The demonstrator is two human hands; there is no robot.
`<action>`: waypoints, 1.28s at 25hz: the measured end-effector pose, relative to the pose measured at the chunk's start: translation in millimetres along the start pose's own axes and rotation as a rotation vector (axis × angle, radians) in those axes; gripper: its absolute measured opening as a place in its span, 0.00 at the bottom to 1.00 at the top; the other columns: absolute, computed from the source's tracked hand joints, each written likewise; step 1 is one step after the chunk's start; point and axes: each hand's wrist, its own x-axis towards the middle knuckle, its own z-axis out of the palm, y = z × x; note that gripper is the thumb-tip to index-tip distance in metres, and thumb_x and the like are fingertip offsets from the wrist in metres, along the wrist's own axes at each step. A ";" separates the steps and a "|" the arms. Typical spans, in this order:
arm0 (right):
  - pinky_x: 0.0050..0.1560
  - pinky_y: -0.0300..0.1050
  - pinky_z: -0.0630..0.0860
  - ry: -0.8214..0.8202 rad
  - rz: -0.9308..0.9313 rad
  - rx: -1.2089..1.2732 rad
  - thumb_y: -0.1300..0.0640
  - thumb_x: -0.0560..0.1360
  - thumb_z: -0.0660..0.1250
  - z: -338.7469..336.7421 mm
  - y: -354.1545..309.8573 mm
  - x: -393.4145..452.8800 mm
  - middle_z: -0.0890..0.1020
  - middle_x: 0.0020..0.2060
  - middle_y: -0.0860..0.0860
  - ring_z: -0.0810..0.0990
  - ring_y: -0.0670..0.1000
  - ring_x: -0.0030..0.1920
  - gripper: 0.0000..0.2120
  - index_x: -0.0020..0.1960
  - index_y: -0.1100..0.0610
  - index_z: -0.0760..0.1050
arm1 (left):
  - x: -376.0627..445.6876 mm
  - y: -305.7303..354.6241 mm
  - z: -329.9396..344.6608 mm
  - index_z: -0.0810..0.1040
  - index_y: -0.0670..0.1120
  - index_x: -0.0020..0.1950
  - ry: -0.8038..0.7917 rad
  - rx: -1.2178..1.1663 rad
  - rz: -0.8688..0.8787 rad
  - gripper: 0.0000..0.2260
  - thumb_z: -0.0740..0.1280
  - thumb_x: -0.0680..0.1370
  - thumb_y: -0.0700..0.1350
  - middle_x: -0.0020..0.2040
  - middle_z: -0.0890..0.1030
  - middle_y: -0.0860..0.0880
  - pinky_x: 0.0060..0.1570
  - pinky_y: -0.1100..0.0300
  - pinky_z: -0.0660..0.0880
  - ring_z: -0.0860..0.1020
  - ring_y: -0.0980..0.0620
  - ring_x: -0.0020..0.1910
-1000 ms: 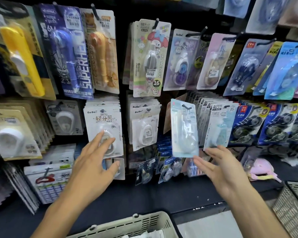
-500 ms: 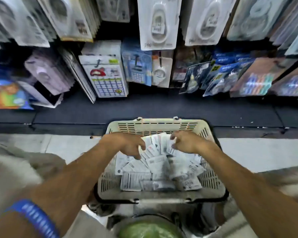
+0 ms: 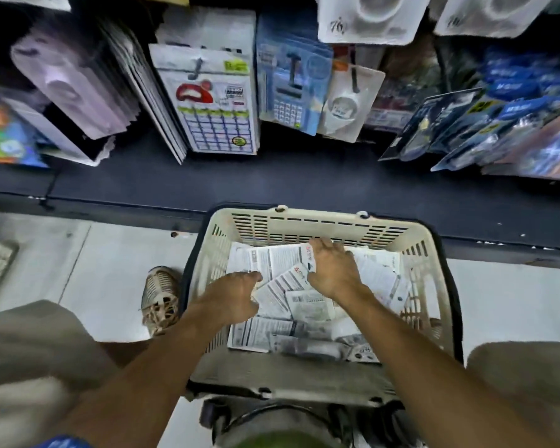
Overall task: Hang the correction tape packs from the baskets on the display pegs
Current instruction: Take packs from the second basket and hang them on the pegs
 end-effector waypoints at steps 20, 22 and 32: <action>0.39 0.40 0.71 0.240 0.300 0.366 0.61 0.78 0.64 -2.5 47.4 -0.7 0.85 0.44 0.49 0.77 0.50 0.39 0.08 0.48 0.48 0.75 | 93.1 30.3 11.6 0.79 0.52 0.66 0.034 0.103 0.040 0.24 0.79 0.70 0.49 0.59 0.84 0.49 0.56 0.58 0.76 0.81 0.48 0.57; 0.44 0.42 0.77 0.187 0.267 0.484 0.63 0.78 0.64 -2.0 52.5 -7.0 0.85 0.46 0.48 0.81 0.50 0.42 0.10 0.47 0.47 0.74 | 83.7 28.3 3.6 0.81 0.52 0.61 0.049 0.078 0.033 0.21 0.80 0.70 0.52 0.56 0.85 0.51 0.51 0.60 0.74 0.82 0.49 0.54; 0.53 0.34 0.79 -0.003 -0.307 1.225 0.53 0.71 0.79 -86.1 3.2 -49.0 0.81 0.59 0.37 0.80 0.42 0.62 0.33 0.70 0.39 0.69 | -33.4 20.0 -130.2 0.85 0.53 0.49 0.396 -0.888 0.248 0.15 0.83 0.65 0.46 0.48 0.88 0.53 0.48 0.55 0.84 0.87 0.51 0.48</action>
